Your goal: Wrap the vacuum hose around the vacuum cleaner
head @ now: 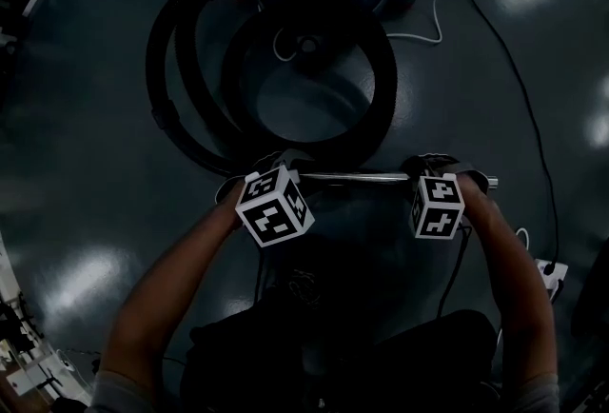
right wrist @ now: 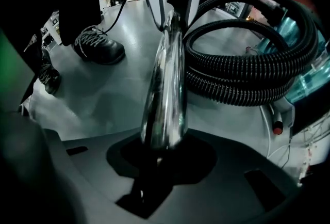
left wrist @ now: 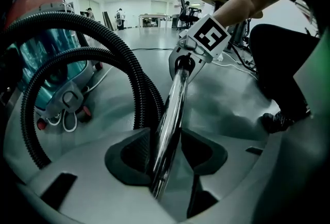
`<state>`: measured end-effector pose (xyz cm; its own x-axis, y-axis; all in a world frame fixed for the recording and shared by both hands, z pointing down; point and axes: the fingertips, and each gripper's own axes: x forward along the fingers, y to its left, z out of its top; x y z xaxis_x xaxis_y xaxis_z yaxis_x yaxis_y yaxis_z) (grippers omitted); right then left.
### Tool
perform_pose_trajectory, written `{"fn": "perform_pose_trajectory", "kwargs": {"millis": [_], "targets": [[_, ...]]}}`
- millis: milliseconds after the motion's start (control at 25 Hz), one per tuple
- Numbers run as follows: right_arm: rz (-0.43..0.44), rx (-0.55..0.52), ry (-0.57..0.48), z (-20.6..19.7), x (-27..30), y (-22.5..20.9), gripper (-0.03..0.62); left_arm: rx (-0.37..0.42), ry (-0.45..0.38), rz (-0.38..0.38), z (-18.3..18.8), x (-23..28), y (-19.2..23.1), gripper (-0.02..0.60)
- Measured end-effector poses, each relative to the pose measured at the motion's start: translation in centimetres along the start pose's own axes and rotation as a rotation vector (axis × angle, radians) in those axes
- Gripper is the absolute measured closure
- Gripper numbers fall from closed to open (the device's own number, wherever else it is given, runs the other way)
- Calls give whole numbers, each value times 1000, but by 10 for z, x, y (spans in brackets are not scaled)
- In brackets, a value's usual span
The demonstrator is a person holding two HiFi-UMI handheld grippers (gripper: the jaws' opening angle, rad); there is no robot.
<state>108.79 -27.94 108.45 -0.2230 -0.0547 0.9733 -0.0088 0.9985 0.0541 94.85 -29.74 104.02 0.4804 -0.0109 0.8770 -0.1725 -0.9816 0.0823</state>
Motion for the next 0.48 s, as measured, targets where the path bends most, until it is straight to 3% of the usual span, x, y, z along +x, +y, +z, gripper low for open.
{"fn": "perform_pose_trajectory", "kwargs": {"millis": [480], "targets": [[115, 48, 22, 4, 33, 1, 488, -37, 62, 2, -28, 27, 7, 388]]}}
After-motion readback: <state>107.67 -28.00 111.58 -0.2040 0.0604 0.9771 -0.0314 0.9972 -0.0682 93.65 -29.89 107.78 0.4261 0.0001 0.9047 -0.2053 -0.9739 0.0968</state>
